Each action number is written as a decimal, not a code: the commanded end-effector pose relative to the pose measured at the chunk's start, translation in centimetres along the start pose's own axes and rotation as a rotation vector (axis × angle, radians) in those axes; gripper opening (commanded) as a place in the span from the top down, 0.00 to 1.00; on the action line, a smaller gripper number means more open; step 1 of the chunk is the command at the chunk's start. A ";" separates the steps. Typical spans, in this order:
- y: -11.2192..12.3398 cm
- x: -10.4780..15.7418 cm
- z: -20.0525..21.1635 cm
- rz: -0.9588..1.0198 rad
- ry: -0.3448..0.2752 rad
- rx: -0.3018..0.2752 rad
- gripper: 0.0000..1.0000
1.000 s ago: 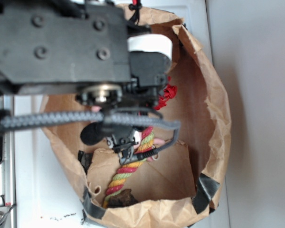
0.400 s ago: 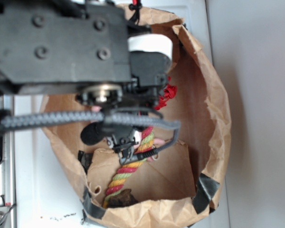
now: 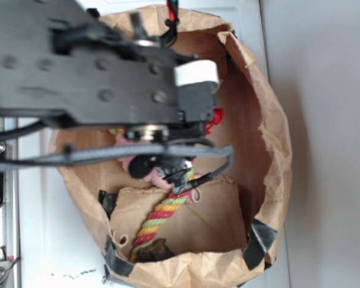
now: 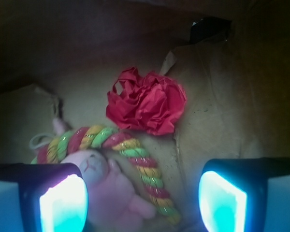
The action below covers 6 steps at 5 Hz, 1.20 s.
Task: Grab the red paper.
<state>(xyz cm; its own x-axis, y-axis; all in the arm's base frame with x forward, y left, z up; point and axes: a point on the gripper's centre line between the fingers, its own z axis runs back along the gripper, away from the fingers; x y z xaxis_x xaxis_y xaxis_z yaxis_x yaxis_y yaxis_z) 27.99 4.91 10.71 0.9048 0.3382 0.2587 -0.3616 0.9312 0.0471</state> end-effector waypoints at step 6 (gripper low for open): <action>0.3 0.6 2.2 0.207 -0.125 -0.025 0.00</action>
<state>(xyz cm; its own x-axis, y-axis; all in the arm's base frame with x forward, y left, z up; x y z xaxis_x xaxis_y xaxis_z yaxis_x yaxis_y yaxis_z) 27.54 5.12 11.60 0.7947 0.5053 0.3363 -0.5328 0.8461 -0.0124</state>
